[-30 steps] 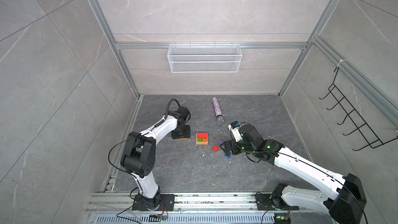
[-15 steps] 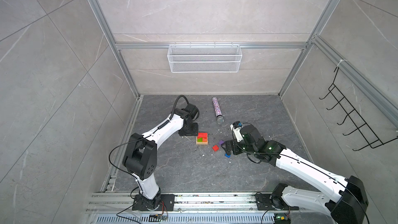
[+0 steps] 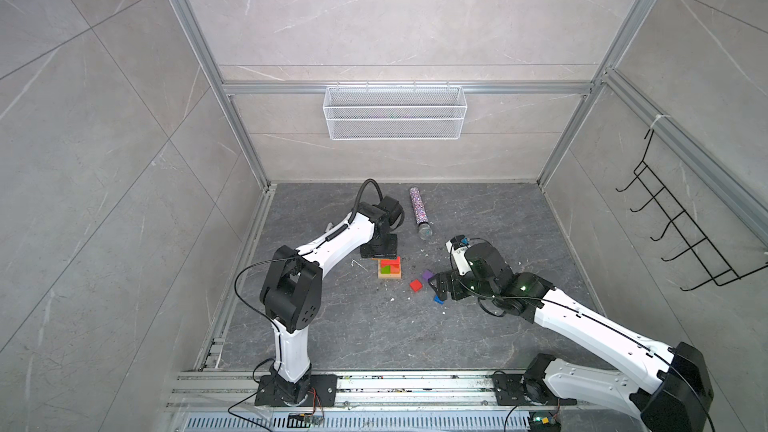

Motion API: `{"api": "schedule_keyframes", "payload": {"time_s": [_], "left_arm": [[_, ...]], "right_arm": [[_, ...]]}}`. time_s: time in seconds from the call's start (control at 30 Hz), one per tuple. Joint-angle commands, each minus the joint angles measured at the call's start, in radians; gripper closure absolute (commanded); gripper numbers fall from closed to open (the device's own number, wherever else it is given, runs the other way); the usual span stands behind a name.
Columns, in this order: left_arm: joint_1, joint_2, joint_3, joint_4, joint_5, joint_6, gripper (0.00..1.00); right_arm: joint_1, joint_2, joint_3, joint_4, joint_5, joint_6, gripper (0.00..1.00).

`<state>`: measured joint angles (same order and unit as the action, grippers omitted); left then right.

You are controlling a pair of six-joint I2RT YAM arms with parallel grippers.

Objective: Build the wood block tower
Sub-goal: 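Carry the orange-yellow bar with the left gripper over the red arch block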

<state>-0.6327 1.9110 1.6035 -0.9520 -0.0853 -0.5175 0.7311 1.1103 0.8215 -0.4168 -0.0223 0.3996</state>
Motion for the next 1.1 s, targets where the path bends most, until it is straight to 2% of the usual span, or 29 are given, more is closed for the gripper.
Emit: {"api": "schedule_keyframes", "payload": {"time_s": [0.0, 0.27, 1.07], "left_arm": [[-0.013, 0.019, 0.051, -0.054, -0.025, -0.038, 0.48], [-0.038, 0.067, 0.116, -0.088, -0.043, -0.073, 0.48], [-0.064, 0.124, 0.157, -0.088, -0.064, -0.111, 0.48]], "right_arm": [[0.006, -0.017, -0.015, -0.014, 0.013, 0.013, 0.01], [0.006, -0.026, -0.024, -0.014, 0.014, 0.012, 0.01], [0.006, -0.044, -0.041, -0.019, 0.022, 0.01, 0.01]]}}
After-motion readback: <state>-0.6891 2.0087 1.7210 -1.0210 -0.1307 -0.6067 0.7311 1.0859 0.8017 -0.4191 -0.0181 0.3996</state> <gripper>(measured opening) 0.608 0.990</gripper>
